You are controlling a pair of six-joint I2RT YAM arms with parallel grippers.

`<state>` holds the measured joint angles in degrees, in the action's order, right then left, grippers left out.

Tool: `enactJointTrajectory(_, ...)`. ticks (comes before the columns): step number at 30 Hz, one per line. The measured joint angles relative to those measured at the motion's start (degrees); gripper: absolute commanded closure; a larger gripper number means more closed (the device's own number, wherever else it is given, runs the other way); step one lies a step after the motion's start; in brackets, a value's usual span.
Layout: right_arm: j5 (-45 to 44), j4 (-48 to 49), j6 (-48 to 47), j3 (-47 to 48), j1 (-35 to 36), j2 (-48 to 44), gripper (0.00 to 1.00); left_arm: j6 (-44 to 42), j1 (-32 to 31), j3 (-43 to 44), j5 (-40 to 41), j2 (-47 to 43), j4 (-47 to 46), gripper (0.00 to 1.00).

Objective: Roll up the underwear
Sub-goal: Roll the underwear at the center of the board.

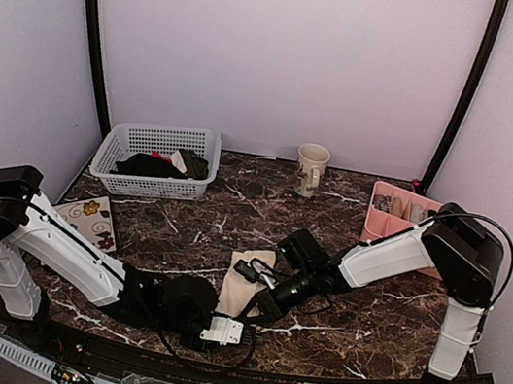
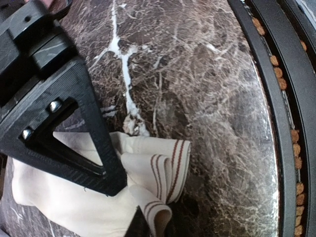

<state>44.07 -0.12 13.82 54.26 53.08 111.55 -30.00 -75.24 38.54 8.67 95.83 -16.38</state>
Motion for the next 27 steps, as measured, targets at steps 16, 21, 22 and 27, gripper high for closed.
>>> enactJointTrajectory(16,-17.33,3.1,-3.28,-13.68,0.61,-20.13,0.45,15.02,1.66,9.92,-20.39,-0.28,20.52,1.0)
enactJointTrajectory(21,-23.65,7.63,-4.59,-22.25,1.99,-33.9,0.27,20.31,7.37,11.47,-32.5,-0.09,25.0,1.0)
enactJointTrajectory(22,-25.0,8.57,-5.18,-24.04,3.21,-36.46,0.27,21.38,9.07,12.22,-35.43,0.33,26.14,1.0)
enactJointTrajectory(27,-30.08,10.45,-6.64,-29.42,10.34,-44.24,0.3,24.68,14.01,15.89,-44.87,4.37,28.59,1.0)
